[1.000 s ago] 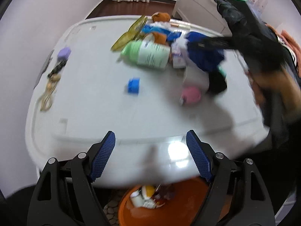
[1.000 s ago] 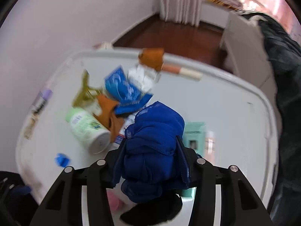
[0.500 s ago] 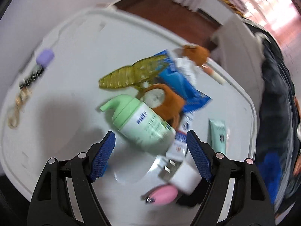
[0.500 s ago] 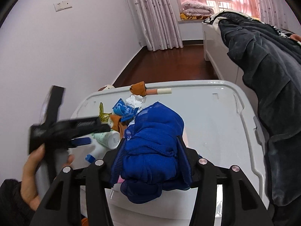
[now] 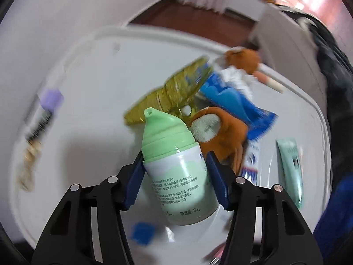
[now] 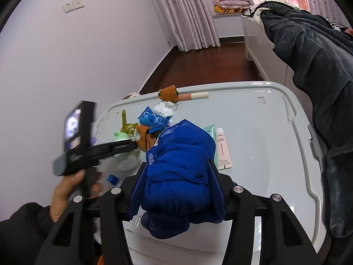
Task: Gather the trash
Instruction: 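Grasp the blue fuzzy cloth with the right tool while the left tool grasps the green-capped lotion bottle, then drop the blue cloth and lotion bottle into the orange bin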
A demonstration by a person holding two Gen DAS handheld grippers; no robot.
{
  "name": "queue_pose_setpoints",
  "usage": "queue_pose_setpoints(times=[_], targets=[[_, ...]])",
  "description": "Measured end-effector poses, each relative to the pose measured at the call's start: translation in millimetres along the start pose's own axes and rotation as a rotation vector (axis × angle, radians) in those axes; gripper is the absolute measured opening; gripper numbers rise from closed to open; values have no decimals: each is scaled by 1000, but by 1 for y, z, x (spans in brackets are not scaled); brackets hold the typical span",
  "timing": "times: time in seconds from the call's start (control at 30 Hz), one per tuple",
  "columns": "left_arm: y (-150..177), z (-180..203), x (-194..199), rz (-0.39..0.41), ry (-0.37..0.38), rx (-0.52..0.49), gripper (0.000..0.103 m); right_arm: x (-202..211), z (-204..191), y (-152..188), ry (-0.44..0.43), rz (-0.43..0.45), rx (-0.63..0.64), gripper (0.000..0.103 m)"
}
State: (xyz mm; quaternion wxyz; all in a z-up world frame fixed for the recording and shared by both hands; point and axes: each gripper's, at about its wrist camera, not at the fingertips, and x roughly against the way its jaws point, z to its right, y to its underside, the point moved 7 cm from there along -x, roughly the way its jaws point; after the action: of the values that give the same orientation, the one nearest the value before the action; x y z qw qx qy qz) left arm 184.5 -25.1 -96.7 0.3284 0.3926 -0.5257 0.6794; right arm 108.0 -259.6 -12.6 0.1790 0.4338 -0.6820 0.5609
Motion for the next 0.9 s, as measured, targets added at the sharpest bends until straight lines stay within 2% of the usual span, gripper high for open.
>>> queue_pose_setpoints(times=[0.13, 0.27, 0.4, 0.47, 0.57, 0.7, 0.9], targets=[[21, -5, 55, 59, 18, -135, 54, 4, -4, 7, 7, -9, -2, 52], [58, -12, 102, 56, 40, -200, 54, 22, -21, 20, 2, -3, 12, 52], [116, -22, 150, 62, 41, -294, 54, 53, -46, 45, -17, -11, 36, 52], [146, -28, 161, 69, 28, -341, 54, 66, -59, 62, -26, -27, 51, 52], [182, -40, 166, 64, 4, -367, 54, 83, -80, 99, -53, -63, 68, 52], [227, -59, 157, -19, 33, -316, 54, 91, -98, 147, -60, -121, 75, 52], [275, -59, 143, -112, 65, -331, 54, 81, -107, 217, -47, -251, 104, 52]])
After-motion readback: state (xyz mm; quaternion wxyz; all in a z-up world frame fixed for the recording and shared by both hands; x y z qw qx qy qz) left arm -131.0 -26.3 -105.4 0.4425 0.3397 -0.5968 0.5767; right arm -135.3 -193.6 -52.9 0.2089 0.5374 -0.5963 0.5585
